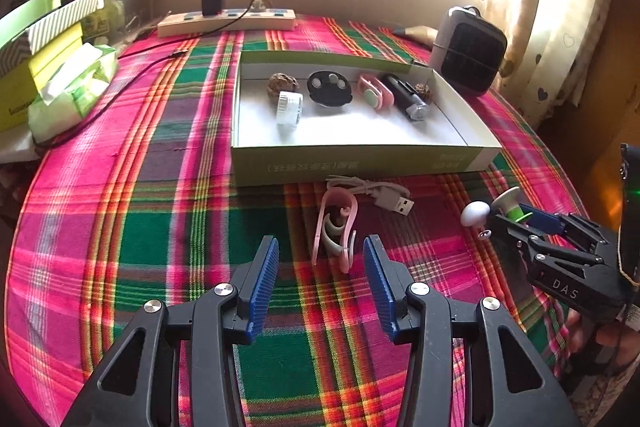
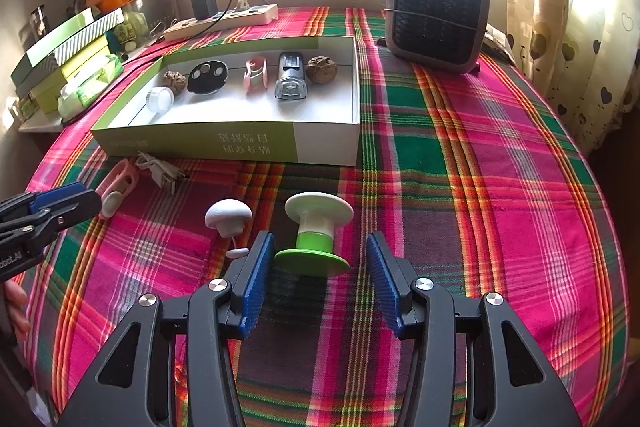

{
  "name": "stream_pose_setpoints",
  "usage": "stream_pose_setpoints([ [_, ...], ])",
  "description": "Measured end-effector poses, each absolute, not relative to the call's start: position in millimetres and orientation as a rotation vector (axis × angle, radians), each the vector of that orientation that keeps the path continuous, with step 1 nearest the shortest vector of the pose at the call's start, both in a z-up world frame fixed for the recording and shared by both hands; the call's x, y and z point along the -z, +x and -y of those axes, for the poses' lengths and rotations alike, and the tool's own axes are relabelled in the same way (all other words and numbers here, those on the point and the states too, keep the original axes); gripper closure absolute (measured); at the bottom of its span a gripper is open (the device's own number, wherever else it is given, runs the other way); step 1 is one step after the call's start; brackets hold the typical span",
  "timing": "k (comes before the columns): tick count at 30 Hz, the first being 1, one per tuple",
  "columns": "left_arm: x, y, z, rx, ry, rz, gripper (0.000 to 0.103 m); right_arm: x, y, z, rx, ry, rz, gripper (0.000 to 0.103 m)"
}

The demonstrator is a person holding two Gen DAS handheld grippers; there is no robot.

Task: Organize objects
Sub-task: 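Close left tool on the pink ear-hook while right tool grasps the green-and-white spool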

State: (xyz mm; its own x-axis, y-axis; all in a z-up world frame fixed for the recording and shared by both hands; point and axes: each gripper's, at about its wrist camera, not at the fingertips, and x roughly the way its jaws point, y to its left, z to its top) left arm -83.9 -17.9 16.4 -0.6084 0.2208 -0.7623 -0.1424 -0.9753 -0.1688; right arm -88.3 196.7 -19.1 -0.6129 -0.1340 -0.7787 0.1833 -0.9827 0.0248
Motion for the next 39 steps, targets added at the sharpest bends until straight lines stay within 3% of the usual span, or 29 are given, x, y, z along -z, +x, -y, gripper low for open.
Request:
stream_pose_setpoints([
  [21, -9, -105, 5, -2.672, -1.295, 0.005, 0.060, 20, -103, -195, 2.669, 1.296, -0.135, 0.046],
  [32, -8, -105, 4, -2.693, -1.284, -0.006, 0.061, 20, -103, -195, 2.669, 1.295, -0.137, 0.046],
  [39, -8, -104, 1, -2.714, -1.280, -0.040, 0.063, 20, -101, -195, 2.674, 1.292, -0.138, 0.054],
])
